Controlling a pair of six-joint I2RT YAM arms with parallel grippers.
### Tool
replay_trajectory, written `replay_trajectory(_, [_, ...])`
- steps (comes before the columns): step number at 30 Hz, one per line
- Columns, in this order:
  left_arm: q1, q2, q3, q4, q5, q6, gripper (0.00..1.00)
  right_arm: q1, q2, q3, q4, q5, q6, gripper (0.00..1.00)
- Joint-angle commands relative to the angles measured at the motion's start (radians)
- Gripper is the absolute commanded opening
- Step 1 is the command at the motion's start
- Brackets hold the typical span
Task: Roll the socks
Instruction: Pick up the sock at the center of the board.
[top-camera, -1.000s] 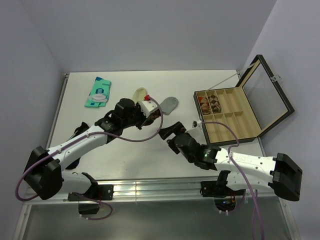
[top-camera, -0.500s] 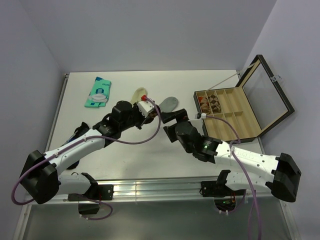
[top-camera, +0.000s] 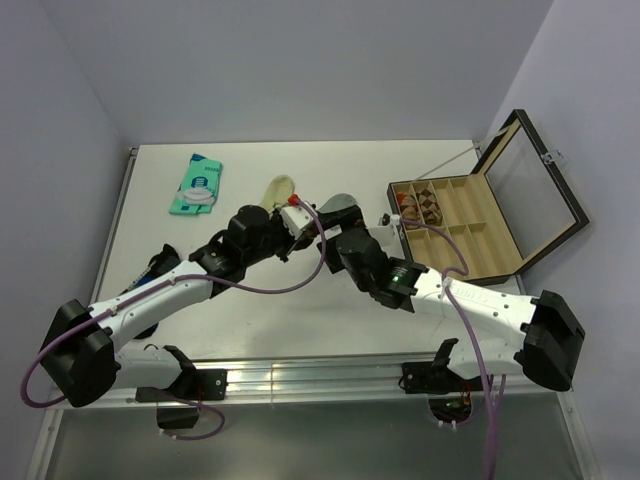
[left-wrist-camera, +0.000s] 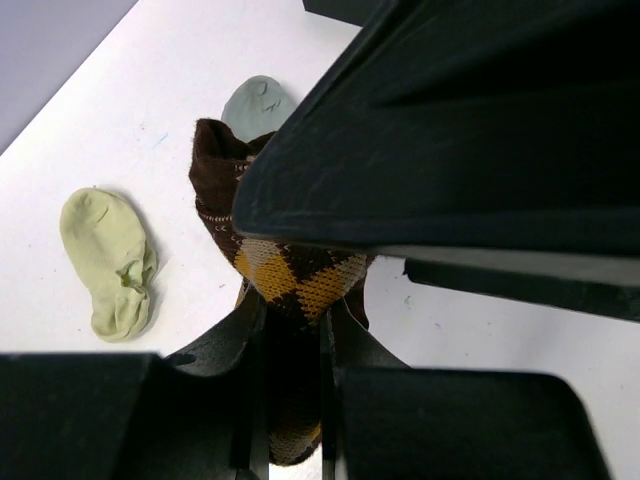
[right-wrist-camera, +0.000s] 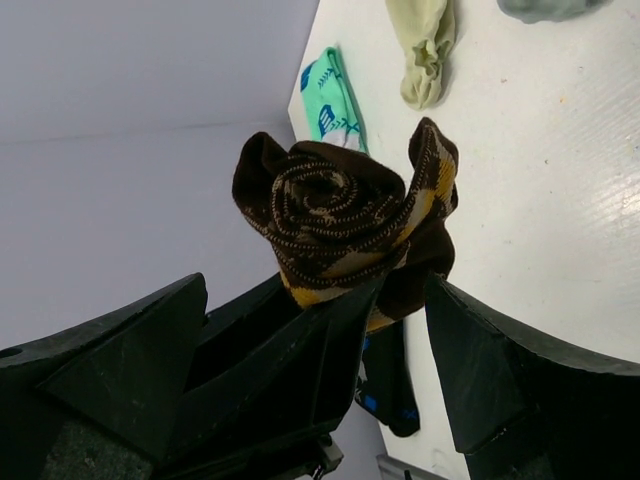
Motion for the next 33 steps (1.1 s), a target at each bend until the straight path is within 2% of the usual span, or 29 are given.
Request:
replay_trajectory(1, [-0.007,-0.030,0.011,0.056,-0.008,-0.006,0.00,-0.010,0.031,0.053,0.008,0.013,0.008,0.96])
replay_trajectory(19, [-0.012,-0.051,0.019,0.004,0.049,0.003,0.00,-0.059,0.078,0.070,0.045,0.008,-0.045,0.95])
replay_trajectory(33, [-0.012,-0.051,0.020,-0.031,0.112,0.044,0.00,-0.097,0.124,0.091,0.072,-0.125,-0.131,0.94])
